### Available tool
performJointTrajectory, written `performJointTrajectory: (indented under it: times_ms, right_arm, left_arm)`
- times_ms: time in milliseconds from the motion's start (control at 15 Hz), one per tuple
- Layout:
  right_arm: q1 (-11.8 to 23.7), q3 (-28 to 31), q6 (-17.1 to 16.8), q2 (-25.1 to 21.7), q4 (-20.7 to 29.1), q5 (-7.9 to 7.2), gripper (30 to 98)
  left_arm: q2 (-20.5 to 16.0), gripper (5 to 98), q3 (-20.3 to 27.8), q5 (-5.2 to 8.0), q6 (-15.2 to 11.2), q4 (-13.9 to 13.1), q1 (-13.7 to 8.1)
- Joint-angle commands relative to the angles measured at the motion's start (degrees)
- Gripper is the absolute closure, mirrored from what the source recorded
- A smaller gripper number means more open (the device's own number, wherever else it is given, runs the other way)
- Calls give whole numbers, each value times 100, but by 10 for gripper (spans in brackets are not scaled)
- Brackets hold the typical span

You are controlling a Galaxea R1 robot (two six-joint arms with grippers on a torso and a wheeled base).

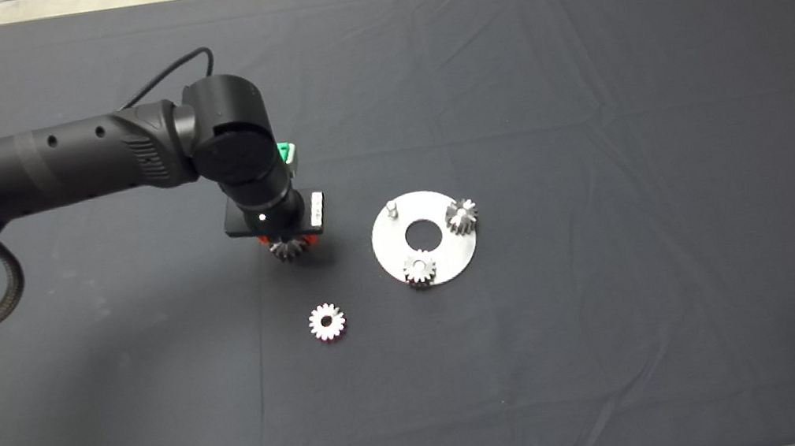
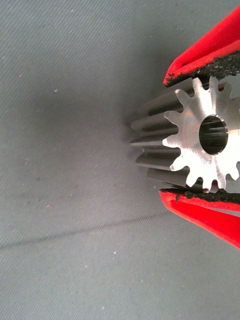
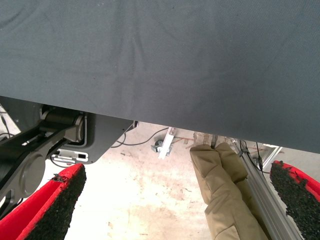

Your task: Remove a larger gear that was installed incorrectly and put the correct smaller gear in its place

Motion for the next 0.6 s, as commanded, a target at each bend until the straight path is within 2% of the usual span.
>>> performJointTrajectory:
  times_ms: [0, 133, 400, 467, 533]
  right_arm:
    - [40, 41, 32, -8, -139, -560, 316]
    - [35, 41, 32, -8, -139, -560, 316]
    - [41, 41, 32, -8, -130, -560, 316]
    - [41, 41, 32, -17, -130, -560, 316]
    - [41, 41, 32, -30, -130, -560, 316]
  left_arm:
    - [-1, 591, 97, 215, 9, -6, -178]
    - [25, 581, 97, 224, 1, -15, -187]
    - [79, 500, 141, 305, 10, -67, -196]
    - [86, 484, 173, 318, 10, -114, -204]
    - [77, 454, 278, 312, 1, -288, -236]
